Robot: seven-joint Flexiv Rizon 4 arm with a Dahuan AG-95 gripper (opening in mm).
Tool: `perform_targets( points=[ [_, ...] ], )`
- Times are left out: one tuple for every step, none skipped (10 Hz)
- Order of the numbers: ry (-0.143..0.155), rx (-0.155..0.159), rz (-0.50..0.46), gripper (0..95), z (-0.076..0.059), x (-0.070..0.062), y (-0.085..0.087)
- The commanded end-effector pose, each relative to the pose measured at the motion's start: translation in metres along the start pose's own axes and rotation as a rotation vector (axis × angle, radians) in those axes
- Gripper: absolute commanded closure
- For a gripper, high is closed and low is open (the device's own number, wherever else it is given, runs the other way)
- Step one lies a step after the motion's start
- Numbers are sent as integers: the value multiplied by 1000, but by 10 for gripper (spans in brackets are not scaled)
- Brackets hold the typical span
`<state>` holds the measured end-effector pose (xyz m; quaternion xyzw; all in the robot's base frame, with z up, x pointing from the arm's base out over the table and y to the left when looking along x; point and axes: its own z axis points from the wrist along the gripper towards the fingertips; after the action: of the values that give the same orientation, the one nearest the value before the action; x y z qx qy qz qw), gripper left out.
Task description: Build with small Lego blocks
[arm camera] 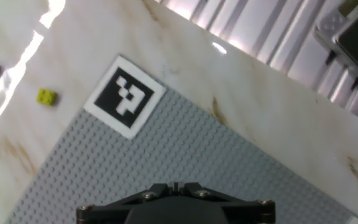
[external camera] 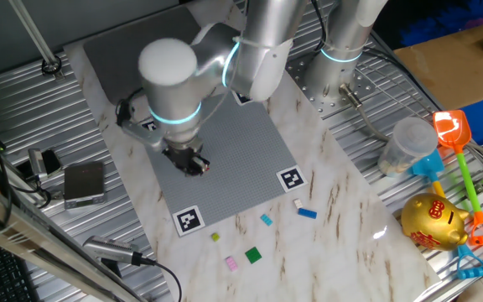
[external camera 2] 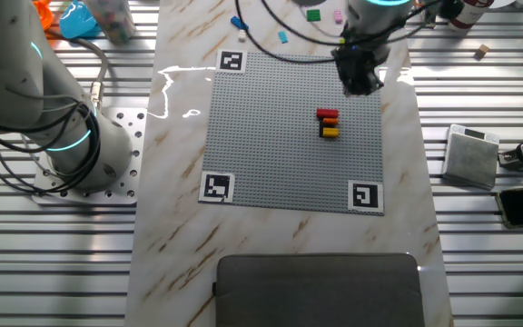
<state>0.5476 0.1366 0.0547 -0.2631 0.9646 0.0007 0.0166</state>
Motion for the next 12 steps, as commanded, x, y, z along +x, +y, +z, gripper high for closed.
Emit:
perform_targets(
  points=[
    [8, 14, 21, 950, 8, -13, 17],
    [10, 17, 25, 950, 10, -16, 22],
    [11, 19, 31, 950, 10, -18, 26],
    [12, 22, 31, 950, 9, -18, 27],
    [11, 21, 32, 950, 7, -17, 28],
    [18, 21, 31, 950, 6, -17, 29],
    [21, 22, 23, 950, 6, -17, 29],
    [34, 36, -52, 950, 6, -17, 29],
    [57, 67, -157, 950, 6, -17, 29],
    [58, 63, -220, 950, 6, -17, 29],
    [52, 50, -264, 950, 6, -17, 29],
    [52, 27, -277, 950, 6, -17, 29]
  ],
)
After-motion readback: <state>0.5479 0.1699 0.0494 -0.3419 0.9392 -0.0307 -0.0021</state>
